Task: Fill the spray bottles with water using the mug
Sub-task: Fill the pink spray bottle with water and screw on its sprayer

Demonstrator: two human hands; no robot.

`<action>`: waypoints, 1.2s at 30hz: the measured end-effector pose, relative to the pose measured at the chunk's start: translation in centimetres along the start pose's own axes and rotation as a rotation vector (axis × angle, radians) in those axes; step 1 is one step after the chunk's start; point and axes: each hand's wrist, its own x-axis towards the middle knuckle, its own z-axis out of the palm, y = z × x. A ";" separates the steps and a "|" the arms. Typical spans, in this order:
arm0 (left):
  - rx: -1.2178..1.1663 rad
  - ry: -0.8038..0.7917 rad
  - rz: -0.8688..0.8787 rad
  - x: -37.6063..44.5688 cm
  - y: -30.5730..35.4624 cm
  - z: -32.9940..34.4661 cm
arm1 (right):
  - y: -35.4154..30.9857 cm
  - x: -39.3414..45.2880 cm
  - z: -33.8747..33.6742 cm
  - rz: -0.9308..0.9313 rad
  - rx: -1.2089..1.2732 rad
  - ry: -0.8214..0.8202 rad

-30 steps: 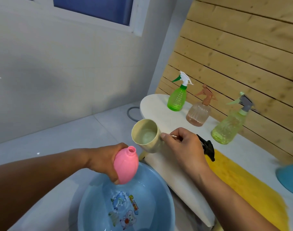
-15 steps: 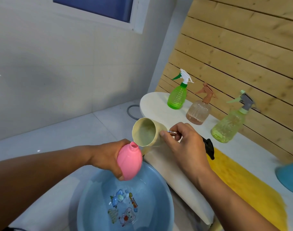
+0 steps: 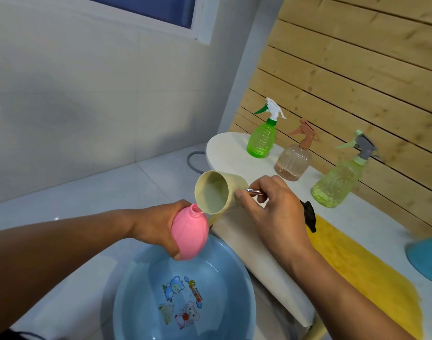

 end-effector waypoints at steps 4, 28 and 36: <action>-0.009 -0.004 0.002 0.1 0.2 -0.1 | 0.0 0.0 0.0 -0.018 -0.015 0.017; 0.035 0.001 0.010 0.2 0.2 0.1 | -0.3 0.1 -0.3 -0.123 -0.109 0.103; 0.023 -0.006 0.003 0.2 0.3 0.1 | -0.4 -0.1 -0.3 -0.164 -0.151 0.111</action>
